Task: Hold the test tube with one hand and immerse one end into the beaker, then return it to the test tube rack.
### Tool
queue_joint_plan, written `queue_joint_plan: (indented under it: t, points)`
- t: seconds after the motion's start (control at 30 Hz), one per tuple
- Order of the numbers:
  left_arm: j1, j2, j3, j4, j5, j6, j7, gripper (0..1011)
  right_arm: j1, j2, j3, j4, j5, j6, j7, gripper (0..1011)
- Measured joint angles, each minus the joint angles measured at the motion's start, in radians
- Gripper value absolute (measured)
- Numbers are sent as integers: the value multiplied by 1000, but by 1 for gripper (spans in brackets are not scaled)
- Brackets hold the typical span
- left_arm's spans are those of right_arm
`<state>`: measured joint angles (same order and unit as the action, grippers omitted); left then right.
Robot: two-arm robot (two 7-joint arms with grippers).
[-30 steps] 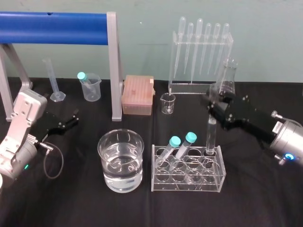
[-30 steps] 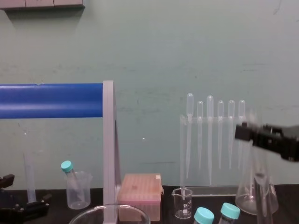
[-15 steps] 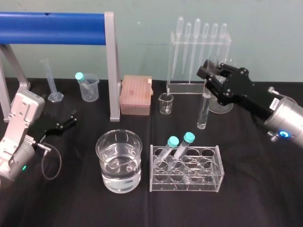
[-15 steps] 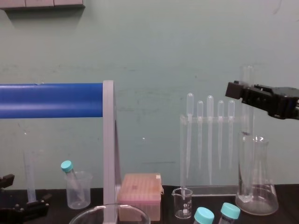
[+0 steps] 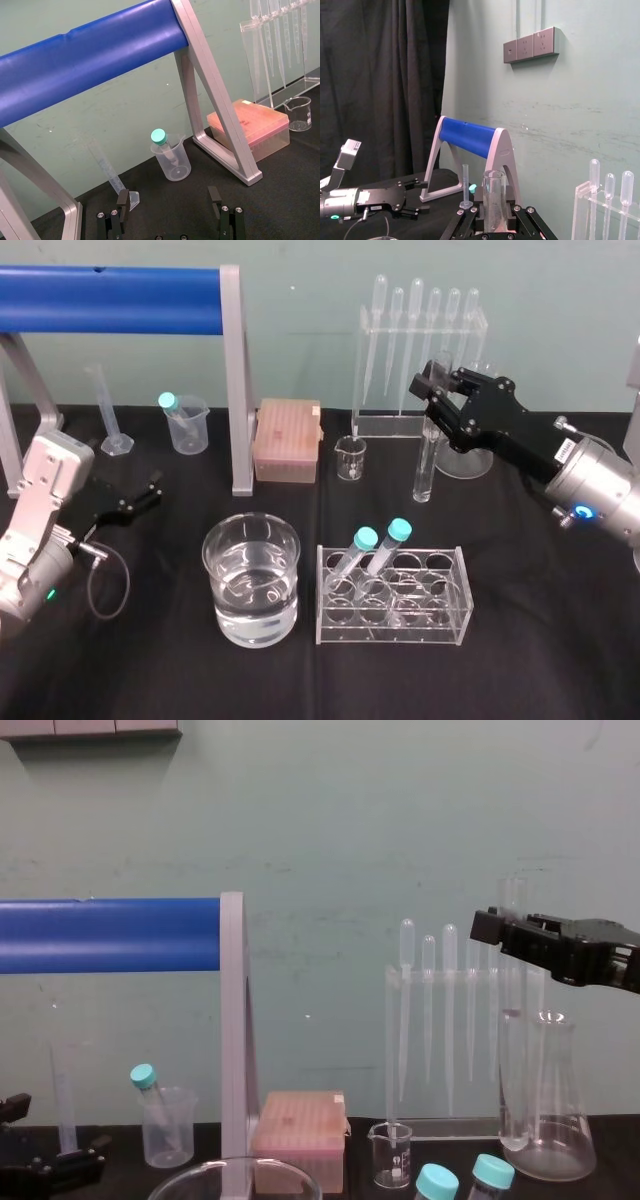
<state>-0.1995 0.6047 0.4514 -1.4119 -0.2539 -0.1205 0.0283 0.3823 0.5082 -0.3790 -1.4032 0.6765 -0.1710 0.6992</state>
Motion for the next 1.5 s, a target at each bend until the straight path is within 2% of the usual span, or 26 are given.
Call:
queue_joint_plan:
  t: [1.5]
  points:
    - [0,0,0,0,0,0,0,1000,-5,5,2,-10,4,2,0,225]
